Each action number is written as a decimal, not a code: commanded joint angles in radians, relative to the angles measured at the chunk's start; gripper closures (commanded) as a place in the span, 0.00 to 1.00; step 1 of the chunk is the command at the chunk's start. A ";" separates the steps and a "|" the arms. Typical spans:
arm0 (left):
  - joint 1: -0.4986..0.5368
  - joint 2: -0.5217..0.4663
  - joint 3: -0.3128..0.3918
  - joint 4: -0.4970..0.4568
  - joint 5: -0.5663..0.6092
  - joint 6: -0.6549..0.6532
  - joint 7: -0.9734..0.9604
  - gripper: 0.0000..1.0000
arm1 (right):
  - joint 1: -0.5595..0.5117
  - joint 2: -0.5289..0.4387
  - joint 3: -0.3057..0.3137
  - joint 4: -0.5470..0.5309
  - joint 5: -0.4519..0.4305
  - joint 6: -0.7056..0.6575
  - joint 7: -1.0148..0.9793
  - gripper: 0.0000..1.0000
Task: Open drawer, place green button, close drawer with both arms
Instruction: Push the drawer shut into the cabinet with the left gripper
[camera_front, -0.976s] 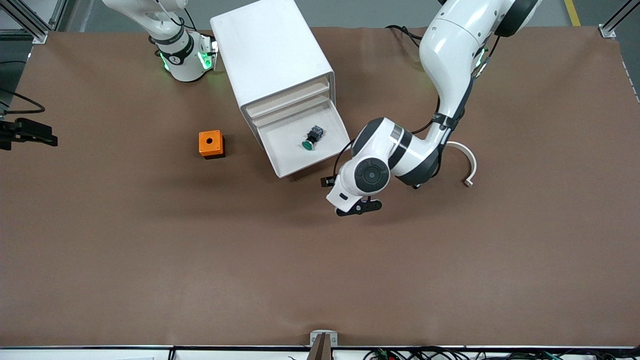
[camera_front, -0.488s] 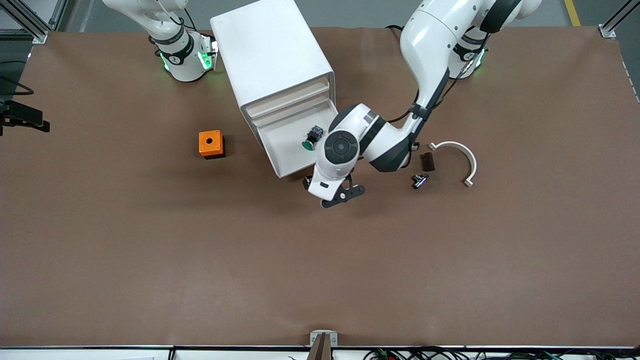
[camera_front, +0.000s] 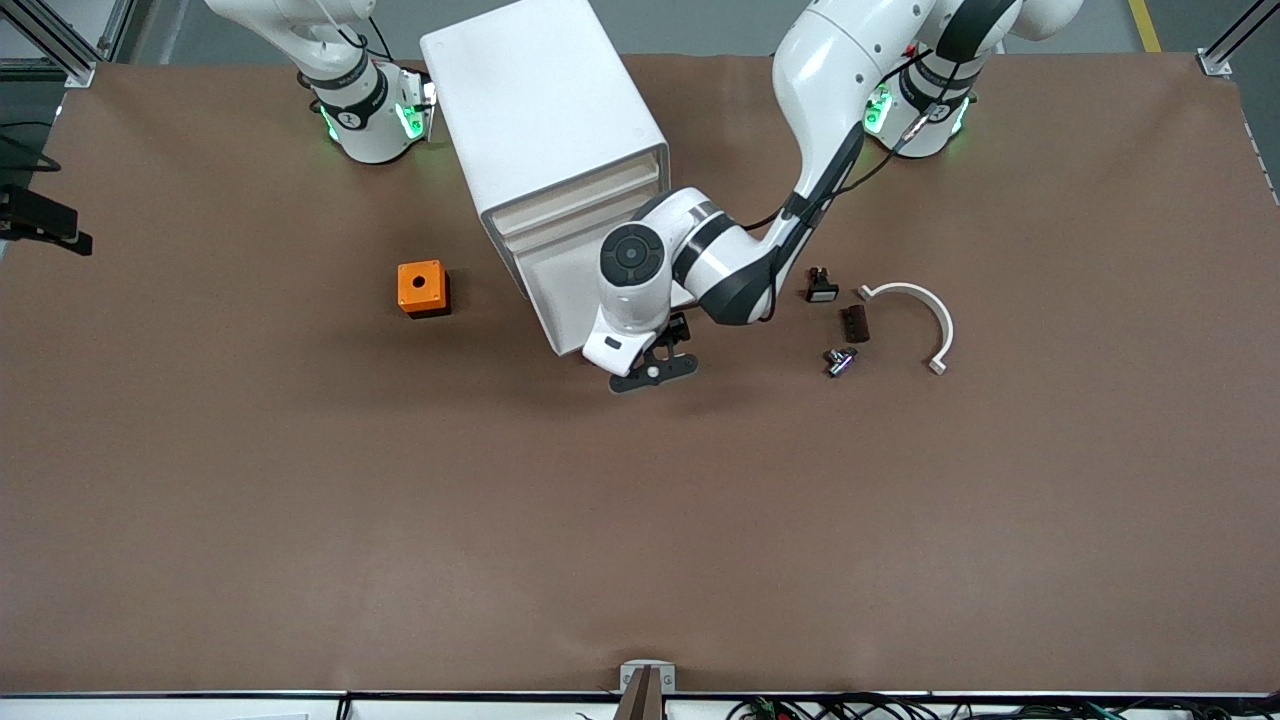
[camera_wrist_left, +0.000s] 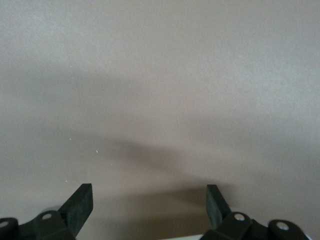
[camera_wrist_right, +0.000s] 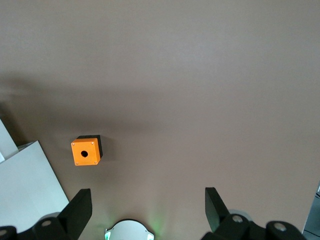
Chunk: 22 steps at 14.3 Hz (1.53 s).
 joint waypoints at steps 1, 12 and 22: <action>-0.030 0.017 0.008 -0.002 0.024 0.015 -0.014 0.00 | -0.002 -0.112 0.006 -0.154 0.012 0.075 -0.001 0.00; -0.060 0.040 -0.004 -0.005 -0.207 0.016 0.003 0.00 | -0.027 -0.270 0.011 -0.381 0.012 0.200 0.036 0.00; -0.106 0.041 -0.044 -0.051 -0.359 0.005 -0.005 0.00 | -0.050 -0.259 0.043 -0.346 0.012 0.191 0.039 0.00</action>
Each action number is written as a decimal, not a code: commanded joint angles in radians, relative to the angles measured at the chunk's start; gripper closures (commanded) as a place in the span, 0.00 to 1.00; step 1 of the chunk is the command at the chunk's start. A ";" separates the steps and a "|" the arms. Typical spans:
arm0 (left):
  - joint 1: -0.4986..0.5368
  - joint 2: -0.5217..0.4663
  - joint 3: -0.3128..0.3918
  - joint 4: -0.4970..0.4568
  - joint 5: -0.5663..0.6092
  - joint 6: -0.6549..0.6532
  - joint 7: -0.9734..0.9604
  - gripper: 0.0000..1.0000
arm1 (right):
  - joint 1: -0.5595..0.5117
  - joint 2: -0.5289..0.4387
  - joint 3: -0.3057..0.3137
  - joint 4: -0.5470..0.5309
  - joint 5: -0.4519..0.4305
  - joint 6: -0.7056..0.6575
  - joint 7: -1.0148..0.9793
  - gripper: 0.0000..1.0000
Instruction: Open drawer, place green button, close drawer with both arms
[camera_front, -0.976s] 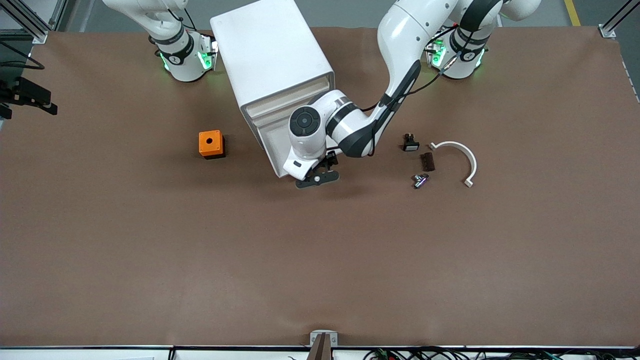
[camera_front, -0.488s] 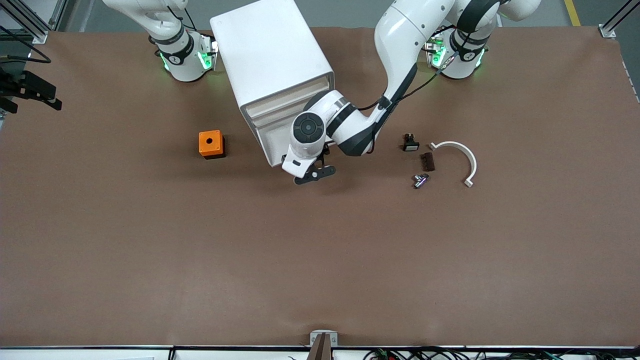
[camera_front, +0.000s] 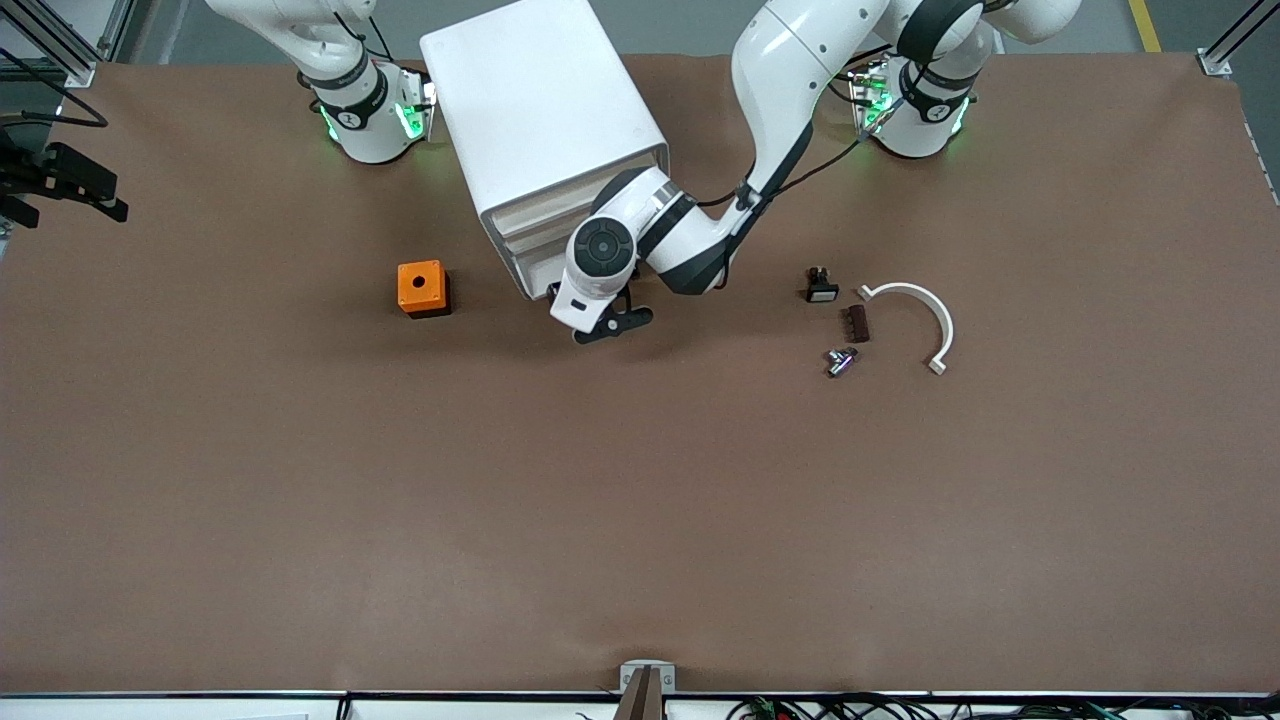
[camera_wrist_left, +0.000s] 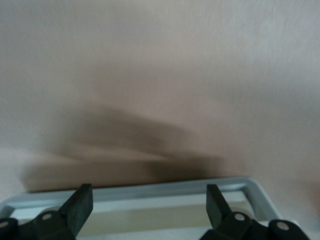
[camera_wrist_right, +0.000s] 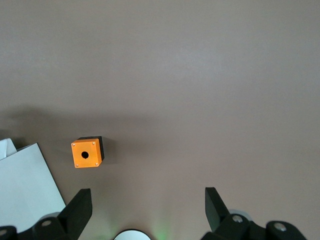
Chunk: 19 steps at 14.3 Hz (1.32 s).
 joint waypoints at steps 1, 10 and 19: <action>-0.005 -0.007 -0.021 -0.015 -0.046 -0.003 -0.005 0.00 | -0.030 -0.015 0.023 0.005 0.012 0.000 0.011 0.00; -0.002 -0.007 -0.025 -0.020 -0.148 -0.003 -0.003 0.00 | -0.024 -0.015 0.023 0.005 0.048 -0.008 0.062 0.00; 0.009 -0.013 -0.006 -0.018 -0.139 0.008 0.008 0.00 | -0.008 -0.015 0.025 0.002 0.051 -0.010 0.063 0.00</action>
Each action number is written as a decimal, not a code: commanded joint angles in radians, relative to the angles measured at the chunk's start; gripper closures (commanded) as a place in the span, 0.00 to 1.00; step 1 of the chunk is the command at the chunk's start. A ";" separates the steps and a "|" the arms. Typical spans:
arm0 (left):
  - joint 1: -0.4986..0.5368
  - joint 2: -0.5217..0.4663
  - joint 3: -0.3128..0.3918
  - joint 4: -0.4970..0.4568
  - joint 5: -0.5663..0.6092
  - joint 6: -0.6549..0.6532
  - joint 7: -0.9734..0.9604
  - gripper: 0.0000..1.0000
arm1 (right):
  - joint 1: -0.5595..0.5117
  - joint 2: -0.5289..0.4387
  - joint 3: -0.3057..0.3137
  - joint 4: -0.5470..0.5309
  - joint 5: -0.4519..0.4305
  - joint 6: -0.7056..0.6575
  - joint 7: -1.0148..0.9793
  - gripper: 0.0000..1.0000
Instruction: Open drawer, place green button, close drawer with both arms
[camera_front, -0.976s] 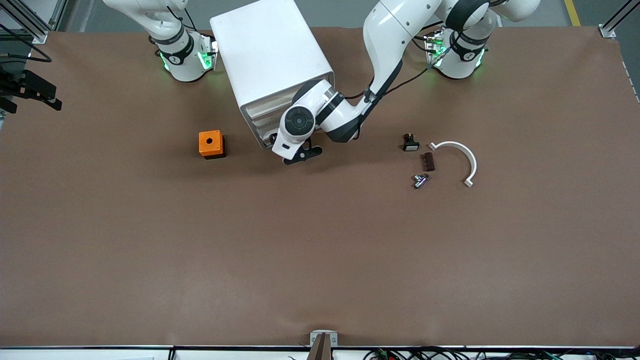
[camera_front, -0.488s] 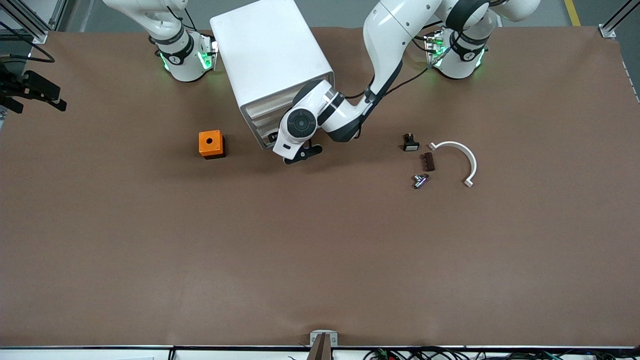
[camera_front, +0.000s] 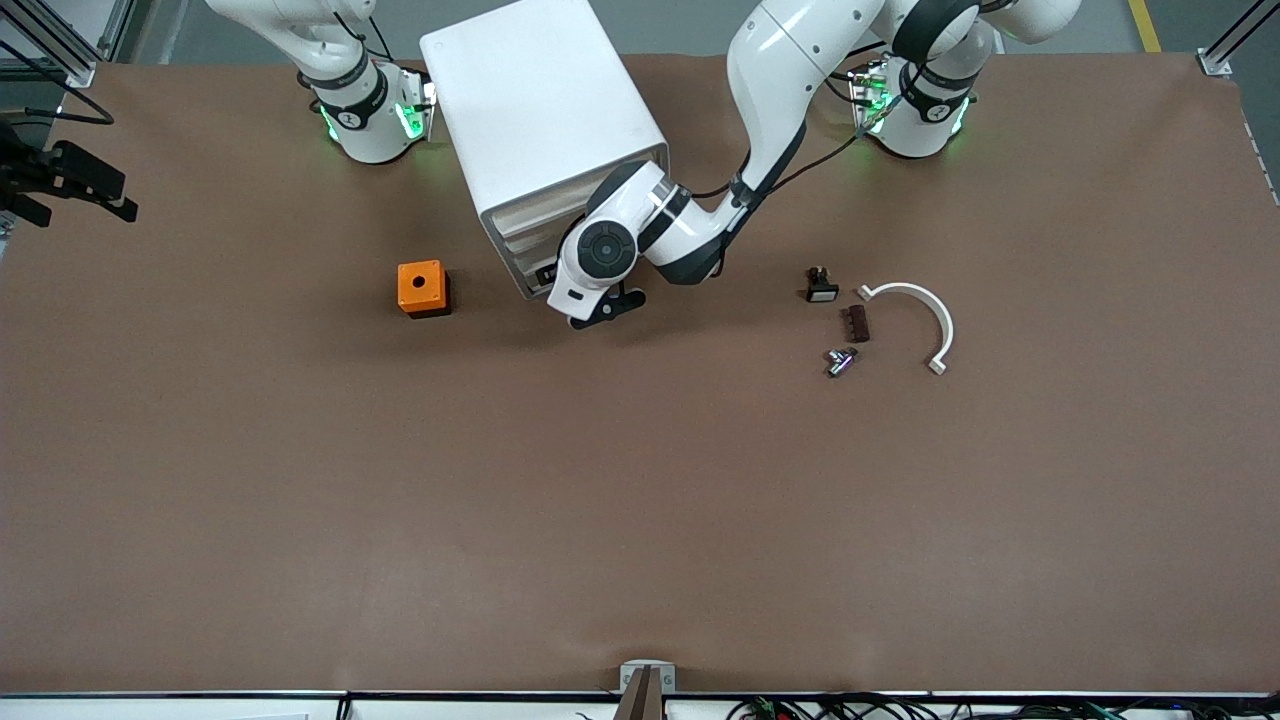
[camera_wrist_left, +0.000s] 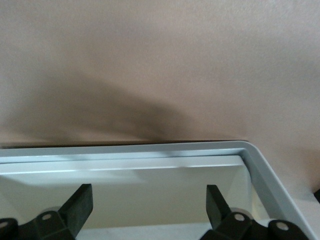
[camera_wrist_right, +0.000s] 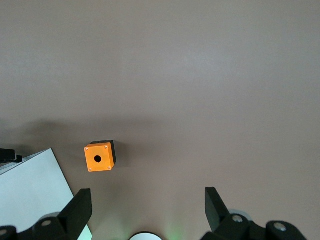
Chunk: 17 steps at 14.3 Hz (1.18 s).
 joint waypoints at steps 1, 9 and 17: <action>0.016 -0.020 0.025 0.000 0.020 0.005 0.009 0.00 | -0.008 -0.015 0.009 -0.006 0.012 -0.008 0.015 0.00; 0.228 -0.165 0.030 -0.004 0.158 -0.004 0.436 0.00 | -0.008 -0.015 0.007 -0.006 0.009 0.012 0.007 0.00; 0.380 -0.400 0.024 -0.203 0.220 -0.092 0.691 0.00 | -0.006 -0.015 0.009 -0.006 0.011 0.015 0.009 0.00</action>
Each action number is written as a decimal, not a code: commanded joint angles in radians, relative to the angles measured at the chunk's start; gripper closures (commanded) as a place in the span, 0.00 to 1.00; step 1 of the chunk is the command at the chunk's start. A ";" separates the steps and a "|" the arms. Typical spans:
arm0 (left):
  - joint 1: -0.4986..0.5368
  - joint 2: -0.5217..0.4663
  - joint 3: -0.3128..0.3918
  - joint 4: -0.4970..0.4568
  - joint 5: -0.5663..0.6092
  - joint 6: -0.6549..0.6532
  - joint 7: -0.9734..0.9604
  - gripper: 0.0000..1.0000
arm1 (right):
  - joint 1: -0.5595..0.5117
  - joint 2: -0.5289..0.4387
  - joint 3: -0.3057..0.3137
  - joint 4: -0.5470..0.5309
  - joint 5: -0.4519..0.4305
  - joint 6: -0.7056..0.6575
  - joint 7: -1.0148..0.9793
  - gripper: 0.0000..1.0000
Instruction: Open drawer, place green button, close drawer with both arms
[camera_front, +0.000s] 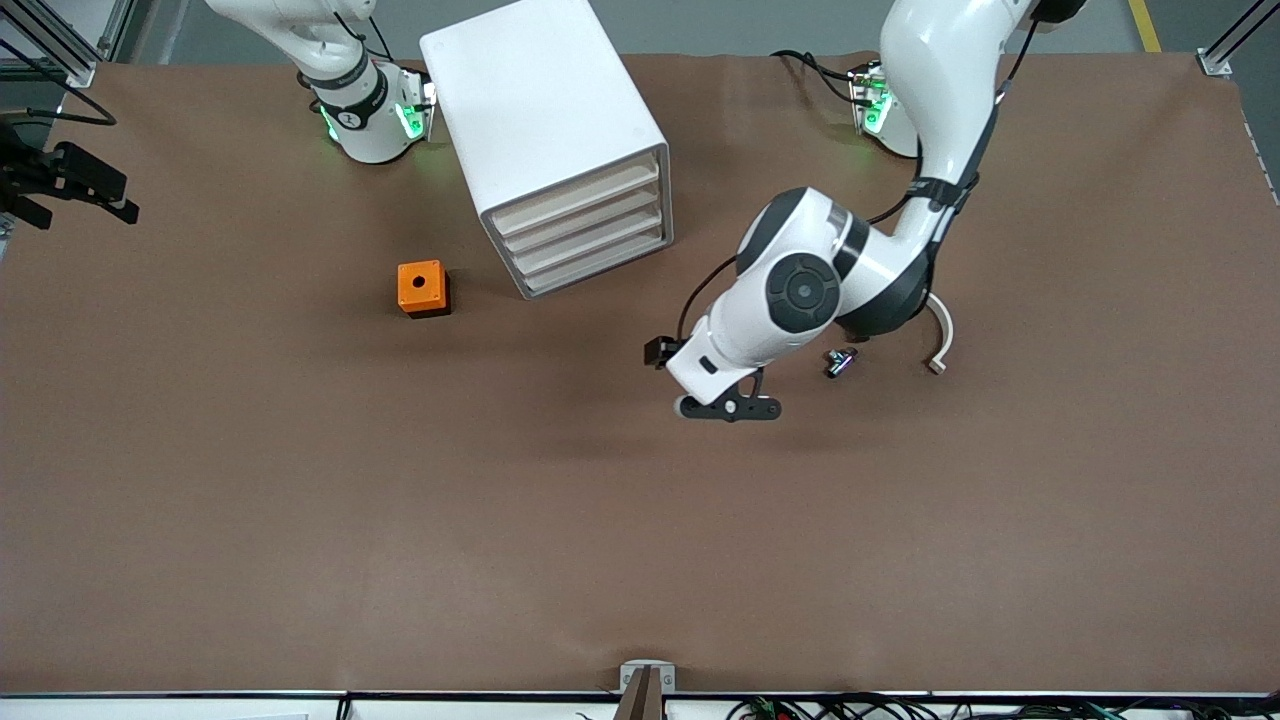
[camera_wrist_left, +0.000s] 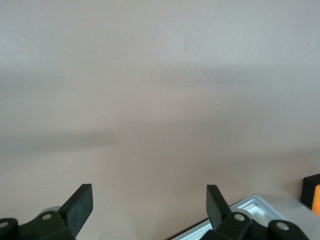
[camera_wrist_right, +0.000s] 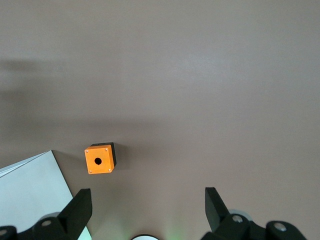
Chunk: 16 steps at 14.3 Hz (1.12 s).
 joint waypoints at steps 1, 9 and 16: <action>0.066 -0.169 -0.011 -0.187 0.016 -0.013 0.112 0.00 | -0.006 -0.015 0.007 -0.006 0.011 0.004 0.009 0.00; 0.345 -0.401 -0.013 -0.260 0.018 -0.263 0.568 0.00 | 0.001 -0.015 0.007 -0.010 0.011 -0.005 0.006 0.00; 0.580 -0.557 -0.007 -0.279 0.027 -0.386 0.762 0.00 | 0.001 -0.015 0.007 -0.010 0.011 0.004 0.001 0.00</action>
